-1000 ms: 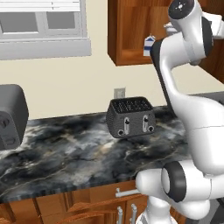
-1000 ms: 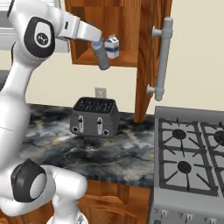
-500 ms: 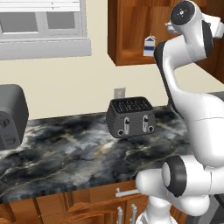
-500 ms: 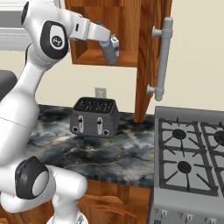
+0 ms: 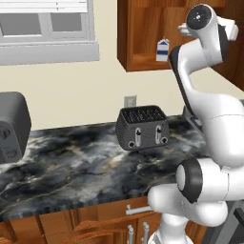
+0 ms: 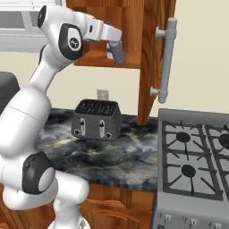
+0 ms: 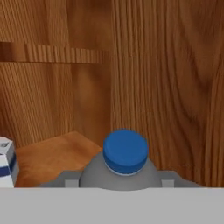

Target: Pick the milk, bottled water from the counter and place them in the open cabinet.

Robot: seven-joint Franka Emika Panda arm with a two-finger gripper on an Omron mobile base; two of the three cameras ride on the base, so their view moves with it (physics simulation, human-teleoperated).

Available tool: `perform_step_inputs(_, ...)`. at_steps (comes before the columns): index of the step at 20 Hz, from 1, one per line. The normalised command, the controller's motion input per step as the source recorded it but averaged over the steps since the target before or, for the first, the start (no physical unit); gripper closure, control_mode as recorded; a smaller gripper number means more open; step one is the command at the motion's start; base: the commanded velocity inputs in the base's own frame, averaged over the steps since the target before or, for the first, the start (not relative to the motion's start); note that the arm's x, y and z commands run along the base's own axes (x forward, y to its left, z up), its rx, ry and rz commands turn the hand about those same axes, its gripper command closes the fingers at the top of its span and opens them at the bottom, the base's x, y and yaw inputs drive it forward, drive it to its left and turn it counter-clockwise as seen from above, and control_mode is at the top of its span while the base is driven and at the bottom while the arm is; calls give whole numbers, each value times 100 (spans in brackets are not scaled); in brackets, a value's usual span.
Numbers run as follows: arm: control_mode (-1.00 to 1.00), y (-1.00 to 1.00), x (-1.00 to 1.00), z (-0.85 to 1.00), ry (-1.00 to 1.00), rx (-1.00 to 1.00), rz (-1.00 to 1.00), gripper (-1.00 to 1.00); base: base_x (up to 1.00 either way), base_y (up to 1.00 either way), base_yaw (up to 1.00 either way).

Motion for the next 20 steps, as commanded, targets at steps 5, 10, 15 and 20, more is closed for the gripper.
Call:
perform_step_inputs(5, -100, -12, 36, 0, 2, 0, 5, 100, 0, 0, 0)
perform_step_inputs(10, -100, -15, 19, 0, 3, 0, 0, 100, 0, 0, 0)
perform_step_inputs(15, -100, -15, 30, -3, 3, 0, 0, 100, 0, 0, 0)
perform_step_inputs(20, -100, -15, 36, -11, 1, 0, 0, 100, 0, 0, 0)
